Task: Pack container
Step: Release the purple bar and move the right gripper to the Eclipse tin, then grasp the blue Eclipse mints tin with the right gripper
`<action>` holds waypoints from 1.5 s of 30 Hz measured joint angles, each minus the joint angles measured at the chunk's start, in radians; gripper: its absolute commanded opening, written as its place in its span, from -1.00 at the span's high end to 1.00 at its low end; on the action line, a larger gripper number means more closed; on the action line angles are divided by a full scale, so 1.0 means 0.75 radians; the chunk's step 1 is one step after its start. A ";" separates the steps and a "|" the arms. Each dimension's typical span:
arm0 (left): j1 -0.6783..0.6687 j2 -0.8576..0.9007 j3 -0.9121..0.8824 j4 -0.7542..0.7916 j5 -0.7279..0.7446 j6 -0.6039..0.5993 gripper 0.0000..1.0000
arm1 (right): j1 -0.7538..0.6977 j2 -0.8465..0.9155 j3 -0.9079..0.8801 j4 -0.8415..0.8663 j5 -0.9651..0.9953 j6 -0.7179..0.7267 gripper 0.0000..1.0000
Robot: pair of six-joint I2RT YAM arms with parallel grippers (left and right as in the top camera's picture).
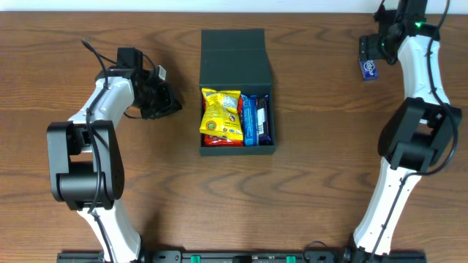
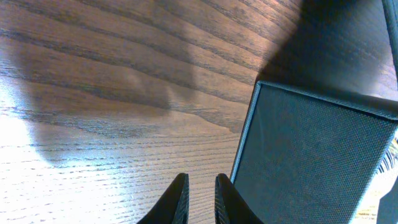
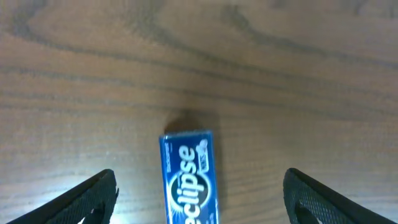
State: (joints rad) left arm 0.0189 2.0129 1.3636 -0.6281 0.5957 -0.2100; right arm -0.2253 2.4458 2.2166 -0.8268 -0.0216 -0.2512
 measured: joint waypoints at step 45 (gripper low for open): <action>0.000 0.000 0.000 -0.027 0.000 -0.004 0.67 | -0.016 0.163 0.001 0.007 -0.073 0.079 -0.22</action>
State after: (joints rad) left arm 0.0189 2.0129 1.3636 -0.6483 0.5957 -0.2127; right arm -0.2371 2.5679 2.2169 -0.8215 -0.0765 -0.1917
